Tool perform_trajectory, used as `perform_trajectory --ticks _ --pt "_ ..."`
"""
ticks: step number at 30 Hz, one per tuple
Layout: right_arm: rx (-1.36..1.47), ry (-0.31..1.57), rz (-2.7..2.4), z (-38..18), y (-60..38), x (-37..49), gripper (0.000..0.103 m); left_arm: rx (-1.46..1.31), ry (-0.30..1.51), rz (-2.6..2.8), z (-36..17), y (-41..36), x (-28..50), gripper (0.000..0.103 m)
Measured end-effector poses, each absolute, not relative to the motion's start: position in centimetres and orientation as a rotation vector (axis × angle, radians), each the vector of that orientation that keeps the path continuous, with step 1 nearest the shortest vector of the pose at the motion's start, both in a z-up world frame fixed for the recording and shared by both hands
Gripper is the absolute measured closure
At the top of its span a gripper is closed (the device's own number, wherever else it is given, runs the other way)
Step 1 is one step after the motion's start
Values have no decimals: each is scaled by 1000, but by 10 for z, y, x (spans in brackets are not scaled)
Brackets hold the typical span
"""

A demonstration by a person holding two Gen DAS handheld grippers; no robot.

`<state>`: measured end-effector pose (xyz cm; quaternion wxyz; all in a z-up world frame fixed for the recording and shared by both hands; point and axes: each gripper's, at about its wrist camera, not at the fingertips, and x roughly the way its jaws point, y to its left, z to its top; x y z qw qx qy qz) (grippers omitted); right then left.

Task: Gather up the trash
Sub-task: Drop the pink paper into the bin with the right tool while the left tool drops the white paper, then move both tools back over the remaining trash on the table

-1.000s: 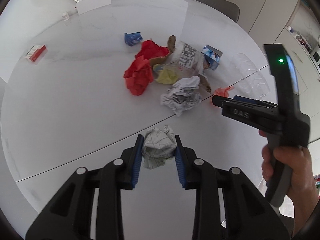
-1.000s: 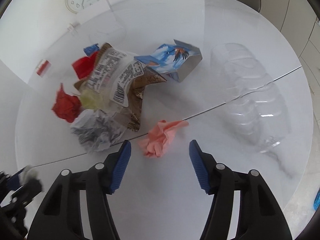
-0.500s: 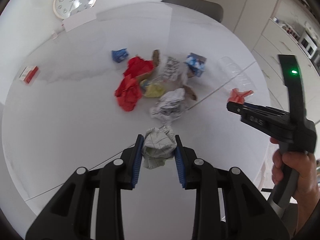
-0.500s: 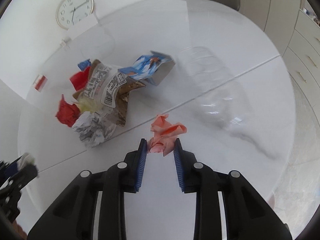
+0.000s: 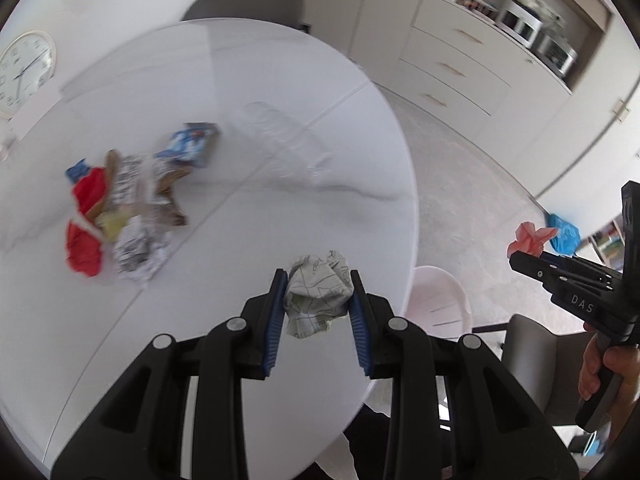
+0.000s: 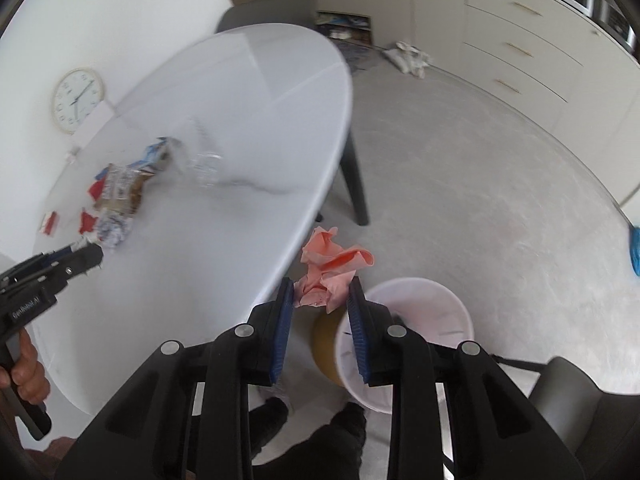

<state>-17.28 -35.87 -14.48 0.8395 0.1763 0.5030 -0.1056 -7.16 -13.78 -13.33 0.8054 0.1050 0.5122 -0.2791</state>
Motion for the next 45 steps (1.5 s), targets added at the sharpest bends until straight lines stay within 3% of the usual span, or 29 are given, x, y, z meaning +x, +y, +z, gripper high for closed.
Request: perform_trajectory --ticks 6,11,13,19,28,31,34,35,45 --pt "415 1108 -266 -174 -389 -192 75 284 1104 -697 -138 -183 -89 73" --pt "493 1207 -243 -231 -407 -196 70 371 1118 -765 -152 -220 -107 73" --pt "527 1230 -241 -248 -415 -198 48 408 1127 -790 -157 -234 -114 73" --pt "539 1232 -344 -251 -445 -214 22 478 1167 -874 -176 -276 -137 73" --pt "539 1210 -422 -234 -483 -252 13 562 1221 -963 -213 -333 -165 73" --pt "544 1208 -428 -232 -491 -260 13 574 1264 -986 -231 -349 -167 64" --pt "553 1207 -440 -232 -500 -269 13 585 1307 -994 -247 -358 -177 27" --pt "561 1211 -444 -234 -502 -271 13 596 1305 -991 -251 -360 -180 22" --pt "590 1220 -449 -240 -517 -288 13 628 1321 -962 -263 -375 -194 13"
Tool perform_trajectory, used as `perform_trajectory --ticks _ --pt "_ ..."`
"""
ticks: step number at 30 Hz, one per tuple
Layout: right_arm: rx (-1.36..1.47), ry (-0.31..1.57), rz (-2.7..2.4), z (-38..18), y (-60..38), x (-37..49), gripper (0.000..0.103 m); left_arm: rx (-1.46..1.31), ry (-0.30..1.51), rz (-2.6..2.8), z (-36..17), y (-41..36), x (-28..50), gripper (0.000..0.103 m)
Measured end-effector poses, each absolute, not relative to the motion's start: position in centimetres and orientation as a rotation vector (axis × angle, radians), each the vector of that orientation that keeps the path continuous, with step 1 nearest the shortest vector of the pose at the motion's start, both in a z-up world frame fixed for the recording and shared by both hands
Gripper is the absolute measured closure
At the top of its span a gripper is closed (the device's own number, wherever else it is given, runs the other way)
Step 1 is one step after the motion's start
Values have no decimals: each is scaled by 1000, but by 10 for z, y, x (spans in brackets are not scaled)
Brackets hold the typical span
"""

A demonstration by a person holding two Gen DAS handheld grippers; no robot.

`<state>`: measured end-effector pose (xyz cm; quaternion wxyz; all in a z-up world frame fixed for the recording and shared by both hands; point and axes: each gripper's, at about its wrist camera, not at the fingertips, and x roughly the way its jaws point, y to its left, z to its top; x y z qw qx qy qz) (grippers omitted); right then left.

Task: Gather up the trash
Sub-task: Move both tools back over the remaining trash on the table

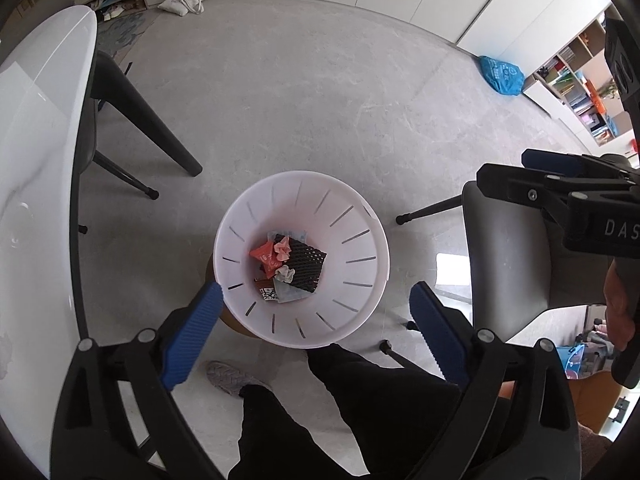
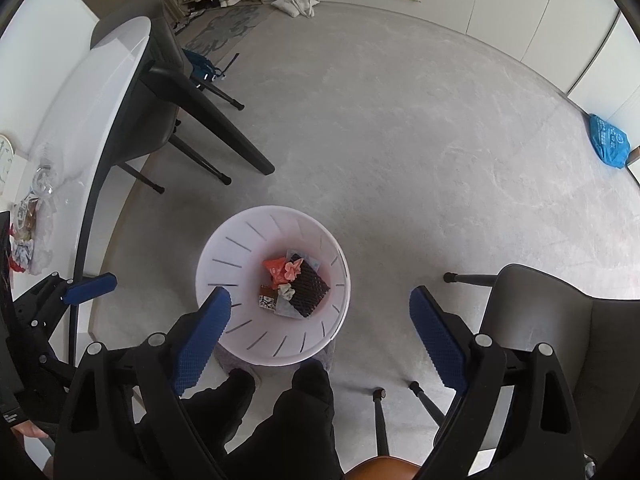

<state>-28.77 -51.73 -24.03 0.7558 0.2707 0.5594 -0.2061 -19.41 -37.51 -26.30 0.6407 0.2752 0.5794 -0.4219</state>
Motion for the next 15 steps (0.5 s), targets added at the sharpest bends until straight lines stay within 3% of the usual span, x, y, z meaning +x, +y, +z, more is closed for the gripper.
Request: perform_trajectory --ticks 9,15 --pt "572 1200 -411 -233 -510 -281 13 578 1308 -909 -250 -363 -188 13" --pt "436 1144 -298 -195 -482 -248 13 412 1247 -751 -206 -314 -155 13"
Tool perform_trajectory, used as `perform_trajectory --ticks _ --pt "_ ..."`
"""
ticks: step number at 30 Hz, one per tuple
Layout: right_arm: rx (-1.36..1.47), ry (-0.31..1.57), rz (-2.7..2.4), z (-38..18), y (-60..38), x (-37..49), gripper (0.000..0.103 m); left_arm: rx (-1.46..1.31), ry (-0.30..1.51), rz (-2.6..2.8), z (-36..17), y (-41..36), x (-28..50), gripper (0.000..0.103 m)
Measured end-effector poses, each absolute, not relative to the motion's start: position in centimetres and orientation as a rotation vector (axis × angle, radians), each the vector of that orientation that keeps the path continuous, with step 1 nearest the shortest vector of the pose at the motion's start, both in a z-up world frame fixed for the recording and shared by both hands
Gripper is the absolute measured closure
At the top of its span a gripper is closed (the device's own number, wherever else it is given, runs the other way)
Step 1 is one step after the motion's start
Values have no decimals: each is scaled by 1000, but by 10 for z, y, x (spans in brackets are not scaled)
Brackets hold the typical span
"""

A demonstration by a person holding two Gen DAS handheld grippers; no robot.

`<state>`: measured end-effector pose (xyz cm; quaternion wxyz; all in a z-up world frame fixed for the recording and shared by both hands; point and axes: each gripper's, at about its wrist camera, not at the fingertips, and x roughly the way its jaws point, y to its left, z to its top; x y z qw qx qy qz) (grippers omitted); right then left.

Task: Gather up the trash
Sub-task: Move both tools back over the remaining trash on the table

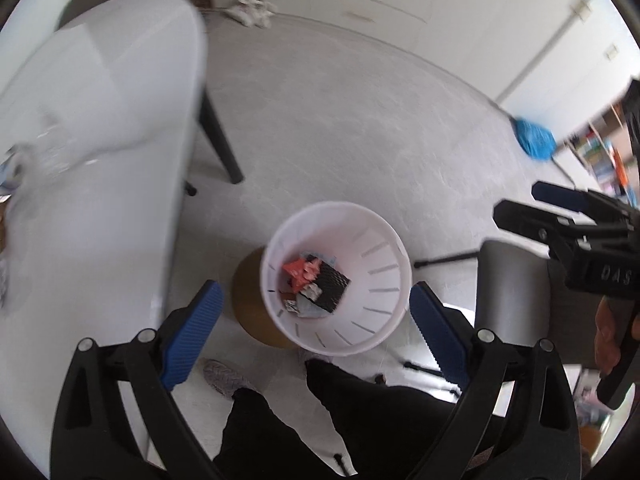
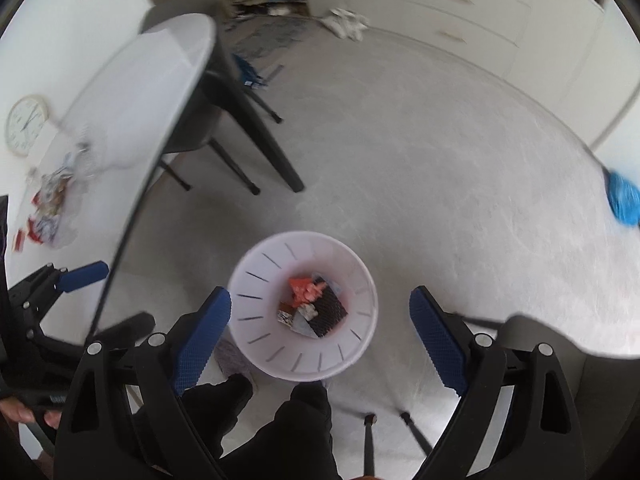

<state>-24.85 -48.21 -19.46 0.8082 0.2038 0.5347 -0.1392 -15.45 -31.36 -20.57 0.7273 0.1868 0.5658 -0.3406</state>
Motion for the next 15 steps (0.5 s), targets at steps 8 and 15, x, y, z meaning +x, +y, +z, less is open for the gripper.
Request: perform_trajectory --ticks 8,15 --pt "226 1051 -12 -137 -409 -167 13 222 1129 -395 -147 -191 -88 8" --pt "173 1020 141 -119 -328 -104 13 119 1113 -164 -142 -69 -30 8"
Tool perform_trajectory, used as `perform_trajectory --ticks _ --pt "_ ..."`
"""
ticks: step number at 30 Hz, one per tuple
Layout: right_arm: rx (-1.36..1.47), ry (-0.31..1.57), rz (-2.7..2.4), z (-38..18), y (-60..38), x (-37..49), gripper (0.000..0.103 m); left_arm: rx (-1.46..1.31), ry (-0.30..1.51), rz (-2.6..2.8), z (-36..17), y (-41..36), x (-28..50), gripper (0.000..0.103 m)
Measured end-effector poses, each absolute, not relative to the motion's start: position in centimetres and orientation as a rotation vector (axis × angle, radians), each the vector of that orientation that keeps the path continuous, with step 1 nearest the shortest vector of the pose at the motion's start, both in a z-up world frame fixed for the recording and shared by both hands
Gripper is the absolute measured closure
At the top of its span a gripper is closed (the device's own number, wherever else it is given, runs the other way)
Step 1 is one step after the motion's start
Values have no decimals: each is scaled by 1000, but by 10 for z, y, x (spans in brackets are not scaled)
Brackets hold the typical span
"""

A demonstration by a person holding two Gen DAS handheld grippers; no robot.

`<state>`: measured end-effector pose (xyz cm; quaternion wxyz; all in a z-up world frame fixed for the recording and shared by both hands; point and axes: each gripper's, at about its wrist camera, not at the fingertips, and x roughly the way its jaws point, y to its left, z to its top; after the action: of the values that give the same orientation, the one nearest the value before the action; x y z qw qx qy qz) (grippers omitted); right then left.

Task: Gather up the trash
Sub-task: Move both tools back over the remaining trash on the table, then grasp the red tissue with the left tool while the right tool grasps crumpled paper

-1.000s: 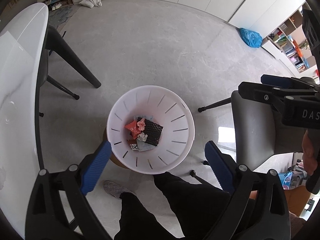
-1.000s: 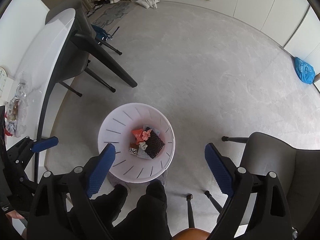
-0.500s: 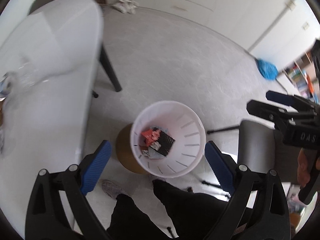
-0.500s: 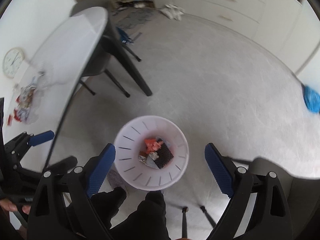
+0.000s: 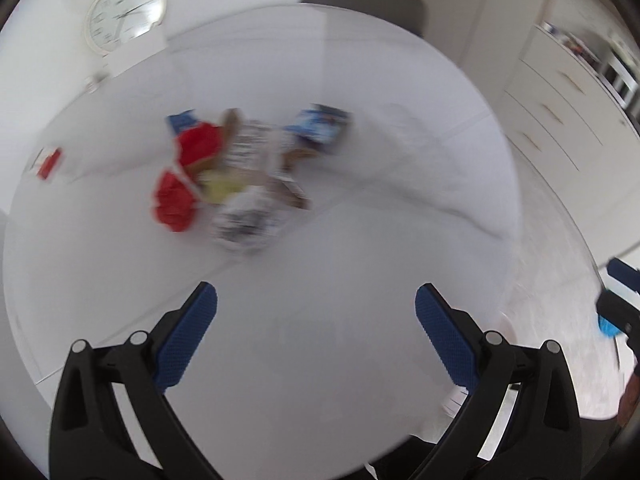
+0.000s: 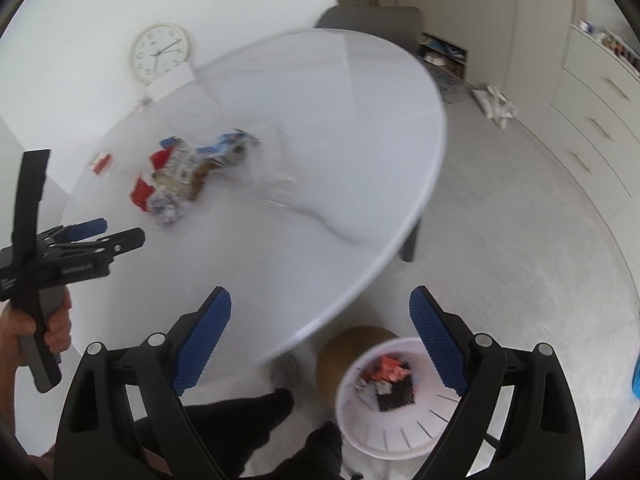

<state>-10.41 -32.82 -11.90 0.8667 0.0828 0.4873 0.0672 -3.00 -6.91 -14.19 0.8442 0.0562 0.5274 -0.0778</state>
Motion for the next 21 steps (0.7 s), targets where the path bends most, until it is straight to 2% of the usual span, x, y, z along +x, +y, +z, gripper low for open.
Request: perform_trajectory --ticks 6,15,16,18,20,21 --pt "198 1033 204 -120 -253 -66 13 123 1124 -112 -168 1 23 8" --pt "221 1105 194 -138 -175 -16 13 128 1177 -188 -215 36 89 9" --pt "225 1114 188 -140 -171 -13 13 125 1187 -206 -220 37 93 11" --pt "239 1131 180 -145 -163 -6 13 130 1205 -240 -227 38 97 22" --pt "264 1152 178 -152 -156 1 13 137 1215 -270 -232 40 97 39" --pt "277 1159 182 -155 -153 4 13 134 1215 -281 -234 41 97 44"
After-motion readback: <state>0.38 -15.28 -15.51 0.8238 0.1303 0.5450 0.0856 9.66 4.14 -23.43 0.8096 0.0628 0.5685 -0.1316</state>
